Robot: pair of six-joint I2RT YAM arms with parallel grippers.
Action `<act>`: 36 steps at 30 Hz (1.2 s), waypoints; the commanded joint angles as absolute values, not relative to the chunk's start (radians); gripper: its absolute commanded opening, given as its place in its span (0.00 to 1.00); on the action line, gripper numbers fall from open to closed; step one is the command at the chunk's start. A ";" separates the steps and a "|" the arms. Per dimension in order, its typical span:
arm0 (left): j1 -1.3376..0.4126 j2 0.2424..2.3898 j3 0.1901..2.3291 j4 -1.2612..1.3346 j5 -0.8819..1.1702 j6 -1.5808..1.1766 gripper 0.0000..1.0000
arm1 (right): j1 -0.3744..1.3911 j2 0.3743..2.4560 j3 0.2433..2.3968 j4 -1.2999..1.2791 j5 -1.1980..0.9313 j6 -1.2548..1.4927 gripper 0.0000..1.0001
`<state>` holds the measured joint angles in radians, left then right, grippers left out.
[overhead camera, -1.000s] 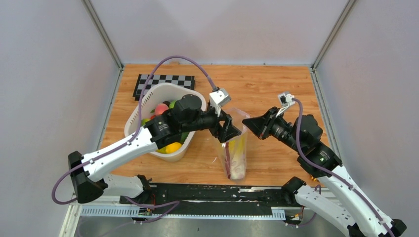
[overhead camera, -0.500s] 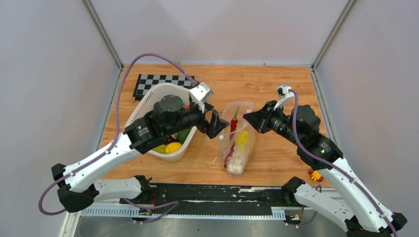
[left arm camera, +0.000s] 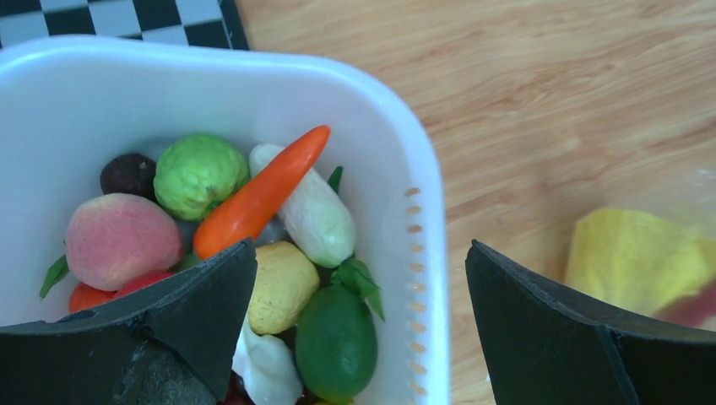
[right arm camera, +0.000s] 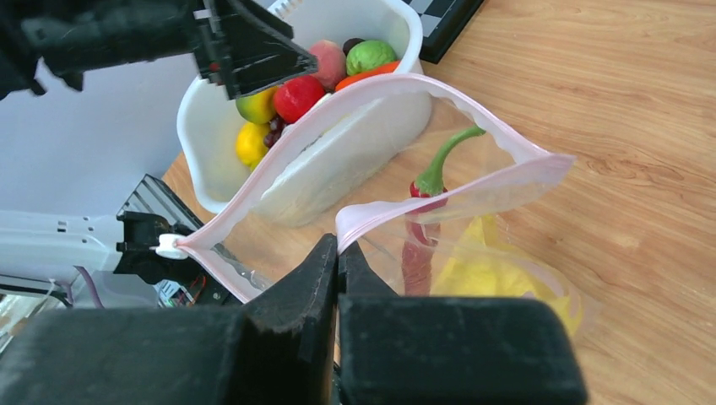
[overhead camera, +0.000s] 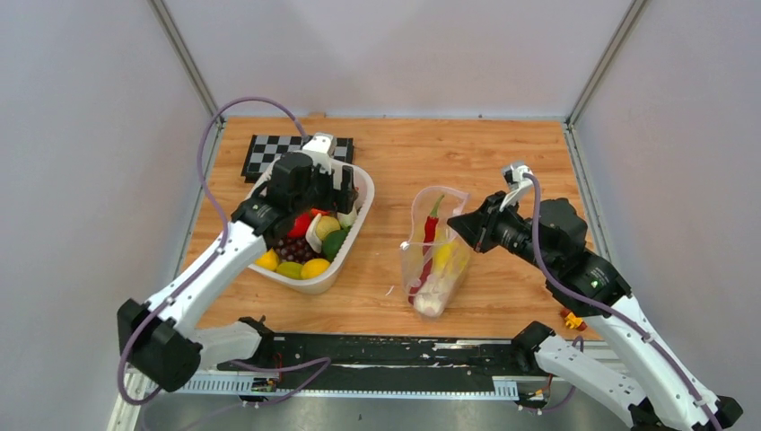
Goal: Place the food in the zip-top bag and seal the zipper
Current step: Pick up the fake vegetable from the bin.
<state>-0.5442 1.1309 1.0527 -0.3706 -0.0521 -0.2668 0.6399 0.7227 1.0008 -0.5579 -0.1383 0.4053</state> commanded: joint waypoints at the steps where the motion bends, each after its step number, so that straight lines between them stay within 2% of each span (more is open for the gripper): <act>1: -0.470 1.265 1.114 -0.354 0.059 -0.189 1.00 | 0.637 0.739 0.977 -0.462 -0.158 0.354 0.00; 11: -0.338 1.611 1.269 -0.324 0.302 0.019 0.97 | 0.636 0.822 1.045 -0.403 -0.239 0.298 0.00; 14: -0.336 1.671 1.280 -0.278 0.322 0.072 0.95 | 0.636 0.841 1.073 -0.406 -0.237 0.279 0.00; 25: -0.336 1.810 1.343 -0.374 0.236 0.248 0.91 | 0.636 0.873 1.137 -0.392 -0.264 0.249 0.00; 30: -0.336 1.833 1.331 -0.396 0.274 0.268 0.83 | 0.635 0.869 1.126 -0.384 -0.248 0.249 0.00; 36: -0.337 1.814 1.284 -0.404 0.274 0.260 0.58 | 0.635 0.881 1.123 -0.390 -0.229 0.248 0.00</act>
<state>-0.3359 1.8366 1.3094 -0.3931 0.2611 0.2375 0.6380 0.8795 1.0878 -0.4538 -0.2417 0.2607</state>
